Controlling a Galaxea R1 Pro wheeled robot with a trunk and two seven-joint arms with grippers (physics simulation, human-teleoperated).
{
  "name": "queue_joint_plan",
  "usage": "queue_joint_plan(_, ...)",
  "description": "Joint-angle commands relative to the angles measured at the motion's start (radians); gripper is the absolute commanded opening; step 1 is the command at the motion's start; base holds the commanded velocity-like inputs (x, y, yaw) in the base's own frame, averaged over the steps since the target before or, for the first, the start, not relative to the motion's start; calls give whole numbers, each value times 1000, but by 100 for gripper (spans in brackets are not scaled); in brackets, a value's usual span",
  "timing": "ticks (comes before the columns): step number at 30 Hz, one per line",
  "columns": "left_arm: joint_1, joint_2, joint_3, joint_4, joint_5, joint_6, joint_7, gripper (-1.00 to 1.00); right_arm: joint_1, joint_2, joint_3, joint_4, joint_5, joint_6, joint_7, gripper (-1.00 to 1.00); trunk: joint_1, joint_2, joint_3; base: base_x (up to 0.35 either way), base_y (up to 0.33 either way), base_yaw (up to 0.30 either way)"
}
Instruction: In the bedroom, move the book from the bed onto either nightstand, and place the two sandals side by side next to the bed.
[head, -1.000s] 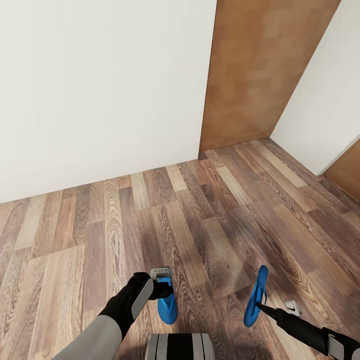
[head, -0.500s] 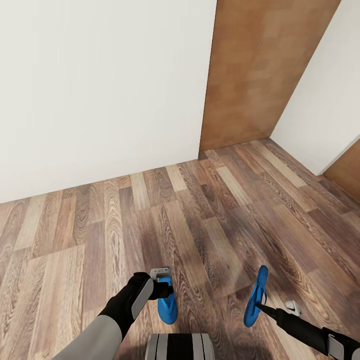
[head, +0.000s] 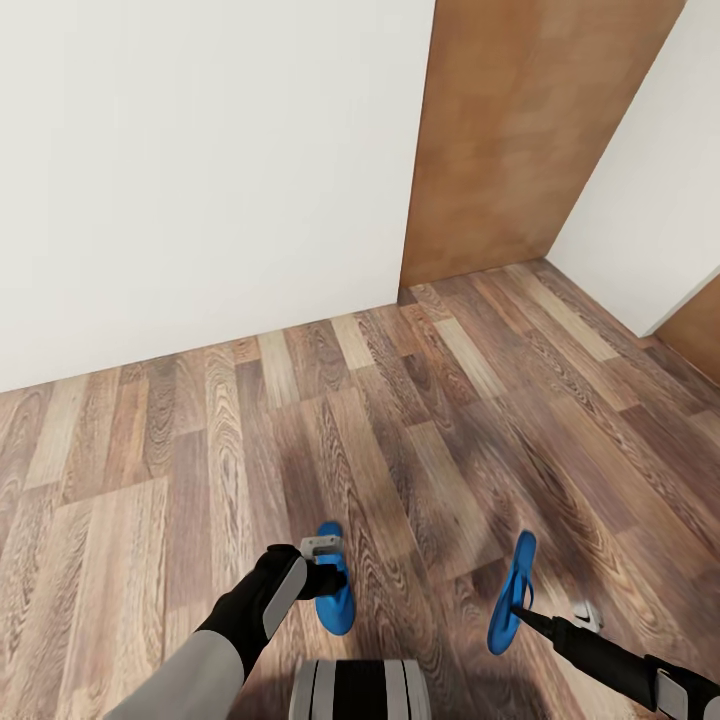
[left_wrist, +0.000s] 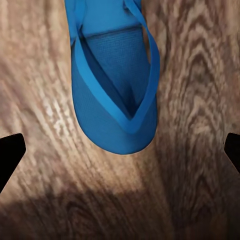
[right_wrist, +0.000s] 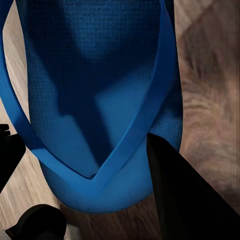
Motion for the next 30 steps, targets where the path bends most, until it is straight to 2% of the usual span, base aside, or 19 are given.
queue_joint_plan(1, 0, 0, -2, -1, 11, 3, 9, 100, -1, 0, 6, 3, -12, 12, 3, -100, 0, -1, -5, 0, 0, 0)
queue_joint_plan(8, 0, 0, -2, -1, 11, 3, 8, 100, -1, 0, 6, 3, -11, 12, 3, -100, 3, -2, -32, 0, 0, 0)
queue_joint_plan(13, 0, 0, -1, -12, 11, 1, 5, 100, -1, 0, 6, 3, -12, 12, 3, -100, 3, -2, -32, 0, 0, 0)
queue_joint_plan(16, -1, 0, 1, -75, 7, 2, 11, 100, -1, 0, 6, 3, -11, 12, 3, -100, 3, -2, -32, 0, 0, 0)
queue_joint_plan(19, -9, 0, 2, -137, 5, 3, 31, 100, -1, 0, 6, 3, -11, 12, 2, -100, 3, -2, -32, 0, 0, 0)
queue_joint_plan(23, -58, 0, 2, -166, 12, 5, 109, 100, -1, 0, 6, 3, -11, 12, 2, -100, 3, -2, -32, 0, 0, 0)
queue_joint_plan(30, -71, 0, -1, -168, 16, 5, 124, 100, -1, 0, 6, 3, -11, 12, 2, -100, 3, -2, -32, 0, 0, 0)
